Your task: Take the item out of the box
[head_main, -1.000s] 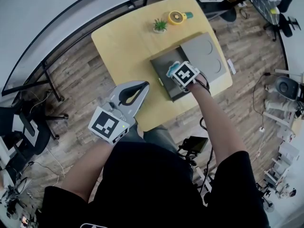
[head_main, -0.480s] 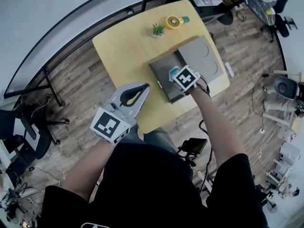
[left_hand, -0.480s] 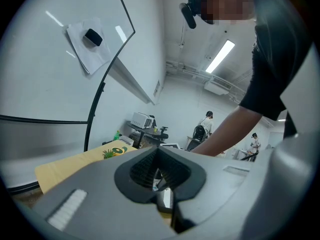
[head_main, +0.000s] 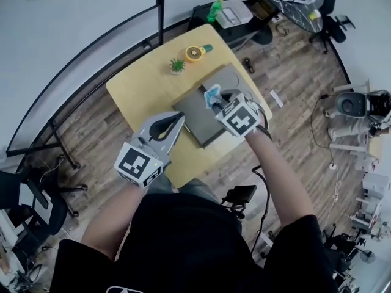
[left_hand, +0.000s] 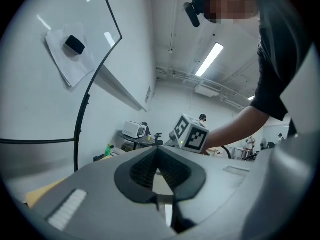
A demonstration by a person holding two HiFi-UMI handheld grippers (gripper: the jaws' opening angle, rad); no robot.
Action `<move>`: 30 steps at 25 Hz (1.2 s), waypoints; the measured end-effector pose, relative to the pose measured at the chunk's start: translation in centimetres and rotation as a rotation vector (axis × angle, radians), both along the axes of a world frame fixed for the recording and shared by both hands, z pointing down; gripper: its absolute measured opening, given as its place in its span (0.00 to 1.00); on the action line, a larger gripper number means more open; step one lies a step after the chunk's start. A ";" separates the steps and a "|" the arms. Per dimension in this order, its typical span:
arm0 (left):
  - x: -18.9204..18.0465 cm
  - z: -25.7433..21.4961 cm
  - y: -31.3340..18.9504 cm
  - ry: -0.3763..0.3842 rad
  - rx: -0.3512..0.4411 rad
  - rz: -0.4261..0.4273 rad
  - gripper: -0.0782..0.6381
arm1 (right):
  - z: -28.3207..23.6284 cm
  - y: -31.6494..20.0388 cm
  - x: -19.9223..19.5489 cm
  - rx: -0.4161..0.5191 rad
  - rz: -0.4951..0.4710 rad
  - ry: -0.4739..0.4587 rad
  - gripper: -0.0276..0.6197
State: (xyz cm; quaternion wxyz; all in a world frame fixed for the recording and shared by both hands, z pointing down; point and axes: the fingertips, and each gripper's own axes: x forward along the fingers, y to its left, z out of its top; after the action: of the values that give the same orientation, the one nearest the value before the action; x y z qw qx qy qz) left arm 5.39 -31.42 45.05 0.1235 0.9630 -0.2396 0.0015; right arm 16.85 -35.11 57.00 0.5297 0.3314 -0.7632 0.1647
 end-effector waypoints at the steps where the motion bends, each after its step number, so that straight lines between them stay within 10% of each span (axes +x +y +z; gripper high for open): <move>1: 0.3 -0.6 -0.3 0.005 0.011 0.004 0.11 | -1.7 -0.1 0.0 0.036 0.000 -0.011 0.23; 16: 3.2 -7.8 -2.3 0.050 0.132 0.035 0.11 | -20.5 2.8 0.5 0.670 0.115 -0.214 0.23; 30: 3.3 -10.4 -2.1 0.066 0.177 0.058 0.11 | -23.7 7.2 1.9 0.934 0.332 -0.462 0.23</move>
State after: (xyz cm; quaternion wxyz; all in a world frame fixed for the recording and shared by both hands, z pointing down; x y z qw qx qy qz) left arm 8.72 -33.54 34.66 0.0458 0.9762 -0.2064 -0.0479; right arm 18.73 -27.93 33.32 0.1117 0.6027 -0.7890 -0.0416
